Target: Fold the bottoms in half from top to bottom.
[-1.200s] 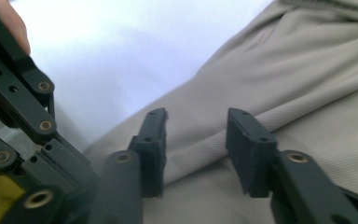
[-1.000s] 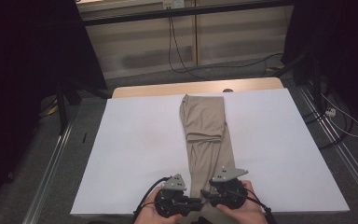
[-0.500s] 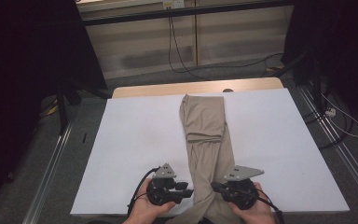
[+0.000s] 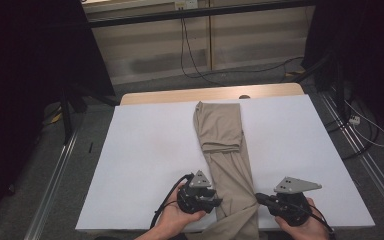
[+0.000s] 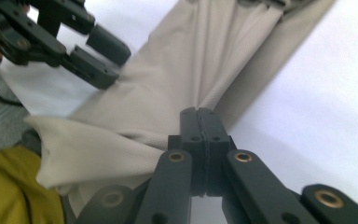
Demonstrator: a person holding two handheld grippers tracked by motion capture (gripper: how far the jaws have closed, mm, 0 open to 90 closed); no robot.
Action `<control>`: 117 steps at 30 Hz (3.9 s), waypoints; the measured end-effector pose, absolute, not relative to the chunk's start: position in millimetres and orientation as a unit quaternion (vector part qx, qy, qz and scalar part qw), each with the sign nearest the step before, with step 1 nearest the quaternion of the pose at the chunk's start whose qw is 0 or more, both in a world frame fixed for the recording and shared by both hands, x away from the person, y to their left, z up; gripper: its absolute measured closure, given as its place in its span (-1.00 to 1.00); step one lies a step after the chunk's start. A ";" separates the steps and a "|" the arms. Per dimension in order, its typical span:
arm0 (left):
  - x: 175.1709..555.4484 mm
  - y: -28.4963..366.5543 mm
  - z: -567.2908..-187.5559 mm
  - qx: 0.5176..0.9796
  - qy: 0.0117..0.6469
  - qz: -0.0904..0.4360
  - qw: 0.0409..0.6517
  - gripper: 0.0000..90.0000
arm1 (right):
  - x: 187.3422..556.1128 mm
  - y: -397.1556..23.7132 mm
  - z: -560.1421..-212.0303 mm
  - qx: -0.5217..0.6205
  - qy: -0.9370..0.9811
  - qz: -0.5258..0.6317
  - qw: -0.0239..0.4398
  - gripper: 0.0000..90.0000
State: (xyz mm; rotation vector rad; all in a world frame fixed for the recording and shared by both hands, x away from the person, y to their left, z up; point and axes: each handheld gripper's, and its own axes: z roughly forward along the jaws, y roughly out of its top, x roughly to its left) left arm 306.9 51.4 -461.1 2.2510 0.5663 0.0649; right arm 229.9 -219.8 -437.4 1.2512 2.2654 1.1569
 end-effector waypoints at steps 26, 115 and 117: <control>312.7 74.6 -456.9 0.885 0.266 0.009 0.383 1.00 | 265.9 -211.8 -457.4 0.444 0.808 0.354 0.155 1.00; 447.9 49.4 -455.6 0.859 0.243 0.139 0.428 -0.11 | 408.8 -199.1 -457.5 0.357 0.822 0.392 0.205 0.65; 450.7 47.2 -458.0 0.856 0.248 0.149 0.429 -0.02 | 409.8 -202.1 -455.4 0.367 0.815 0.401 0.200 0.72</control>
